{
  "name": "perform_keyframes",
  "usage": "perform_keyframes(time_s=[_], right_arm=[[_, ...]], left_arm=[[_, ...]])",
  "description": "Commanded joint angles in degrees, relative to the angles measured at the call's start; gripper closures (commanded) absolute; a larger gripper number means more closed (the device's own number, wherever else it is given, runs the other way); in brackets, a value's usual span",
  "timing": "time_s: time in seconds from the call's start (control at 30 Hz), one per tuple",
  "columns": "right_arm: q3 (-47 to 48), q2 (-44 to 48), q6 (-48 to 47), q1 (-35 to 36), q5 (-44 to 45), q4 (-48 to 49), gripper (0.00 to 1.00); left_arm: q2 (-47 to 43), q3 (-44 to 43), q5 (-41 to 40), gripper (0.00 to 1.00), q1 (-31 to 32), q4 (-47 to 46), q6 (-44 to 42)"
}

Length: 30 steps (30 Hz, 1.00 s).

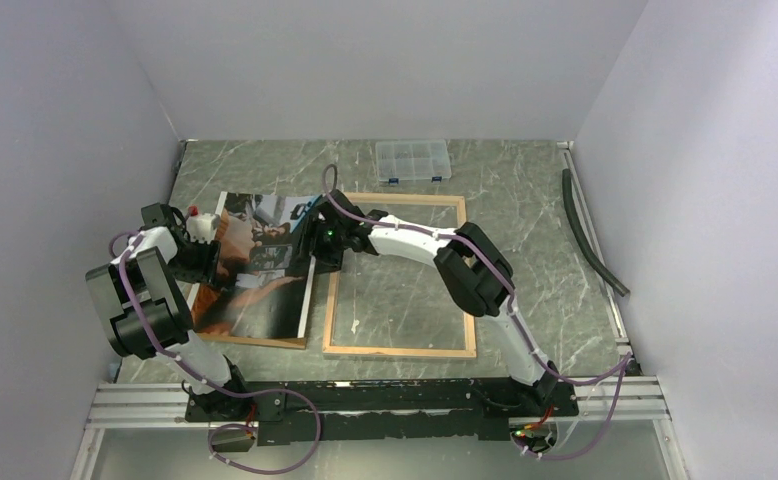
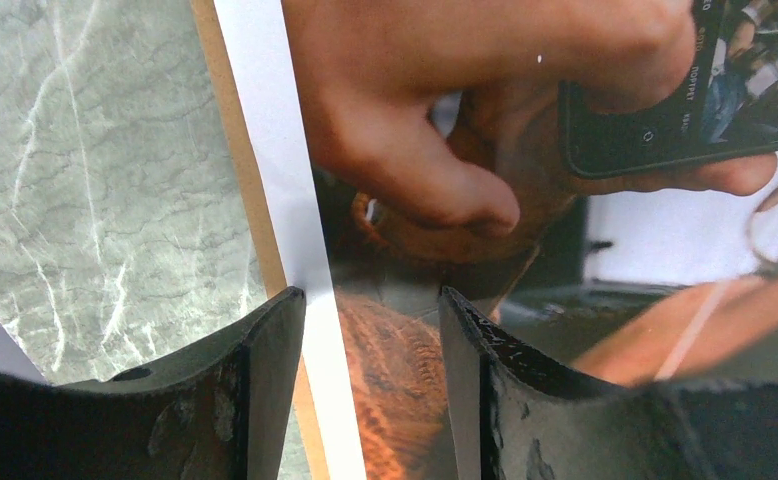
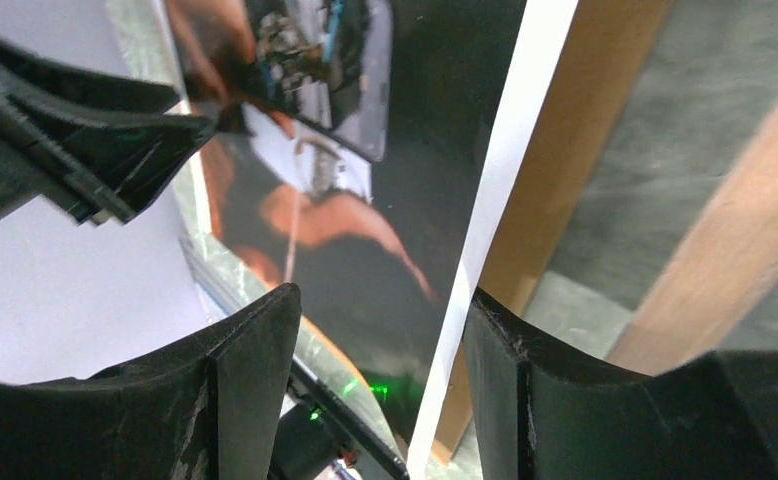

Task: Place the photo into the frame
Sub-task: Pick up the photo at the center of the board.

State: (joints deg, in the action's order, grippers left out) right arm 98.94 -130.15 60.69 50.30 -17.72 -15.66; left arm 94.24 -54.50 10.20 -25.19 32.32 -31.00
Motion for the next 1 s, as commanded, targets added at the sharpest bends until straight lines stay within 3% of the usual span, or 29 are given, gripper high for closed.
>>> perform_keyframes(time_s=[0.0,0.33,0.67,0.9,0.93,0.97], right_arm=[[-0.1,6.0,0.4,1.1,-2.9,5.3,0.37],[-0.7,6.8,0.2,1.2,-2.9,5.2,0.47],[3.2,5.9,-3.3,0.9,2.7,-2.8,1.0],[5.3,12.1,-10.0,0.2,8.1,-11.1,1.0],[5.6,14.1,-12.2,0.2,9.9,-13.3,1.0],[5.7,16.8,-14.6,0.2,11.9,-15.5,1.0]], left_arm=[[3.3,2.5,2.2,0.44,0.2,3.1,-0.8],[2.6,1.7,2.2,0.45,0.2,4.0,-0.6],[-2.1,-6.9,7.5,0.37,-0.5,14.1,1.1],[-5.0,-14.0,9.8,0.27,-1.1,19.9,2.7],[-5.2,-15.2,9.8,0.22,-1.3,20.3,3.1],[-5.5,-16.0,10.1,0.12,-1.5,20.7,3.5]])
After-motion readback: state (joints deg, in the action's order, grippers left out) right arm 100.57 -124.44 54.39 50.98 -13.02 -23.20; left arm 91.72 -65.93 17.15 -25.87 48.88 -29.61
